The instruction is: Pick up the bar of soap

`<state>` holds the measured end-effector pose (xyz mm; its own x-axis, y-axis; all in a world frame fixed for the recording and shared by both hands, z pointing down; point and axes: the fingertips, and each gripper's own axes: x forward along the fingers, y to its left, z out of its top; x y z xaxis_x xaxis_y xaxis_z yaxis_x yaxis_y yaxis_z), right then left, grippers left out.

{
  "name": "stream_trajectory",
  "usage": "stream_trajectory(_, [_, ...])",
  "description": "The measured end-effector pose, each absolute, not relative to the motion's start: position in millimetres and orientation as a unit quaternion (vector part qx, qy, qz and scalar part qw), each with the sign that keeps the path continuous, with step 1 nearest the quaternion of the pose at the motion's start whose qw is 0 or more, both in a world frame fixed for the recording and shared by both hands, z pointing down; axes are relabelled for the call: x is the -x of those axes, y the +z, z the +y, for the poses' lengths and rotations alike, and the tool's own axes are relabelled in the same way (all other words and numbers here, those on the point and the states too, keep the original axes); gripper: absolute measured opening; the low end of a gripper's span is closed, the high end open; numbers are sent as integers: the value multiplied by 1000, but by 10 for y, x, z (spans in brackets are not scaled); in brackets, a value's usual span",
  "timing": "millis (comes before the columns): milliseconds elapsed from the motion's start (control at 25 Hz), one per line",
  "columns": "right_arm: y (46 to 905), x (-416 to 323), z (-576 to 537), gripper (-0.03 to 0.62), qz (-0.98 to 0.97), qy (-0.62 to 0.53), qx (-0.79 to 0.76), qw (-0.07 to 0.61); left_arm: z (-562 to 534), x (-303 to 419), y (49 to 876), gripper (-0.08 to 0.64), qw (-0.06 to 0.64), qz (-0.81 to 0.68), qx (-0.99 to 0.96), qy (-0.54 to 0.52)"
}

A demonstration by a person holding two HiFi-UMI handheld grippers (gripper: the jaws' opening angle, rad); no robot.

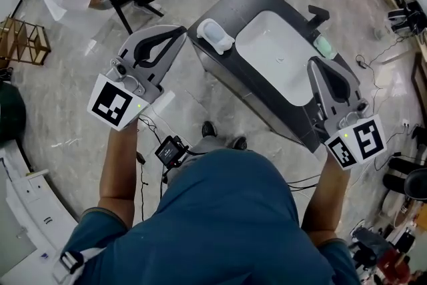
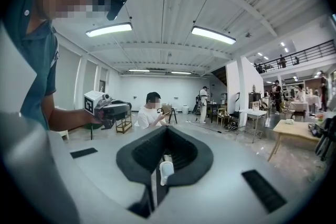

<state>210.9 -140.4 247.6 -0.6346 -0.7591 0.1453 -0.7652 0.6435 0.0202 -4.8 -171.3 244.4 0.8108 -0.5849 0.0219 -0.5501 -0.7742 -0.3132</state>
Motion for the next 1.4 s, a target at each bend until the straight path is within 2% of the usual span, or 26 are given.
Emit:
stream_trajectory(480, [2743, -1591, -1975, 15, -904, 41, -416, 91, -2098, 425, 2479, 2, 132, 300, 944, -38])
stream_trajectory(1120, [3396, -1393, -2802, 16, -936, 75, -326, 112, -2562, 362, 2584, 2, 131, 360, 921, -74])
stream_trajectory(1400, [3768, -1139, -2912, 17, -936, 97, -307, 139, -2597, 501, 2499, 2, 143, 361, 920, -49])
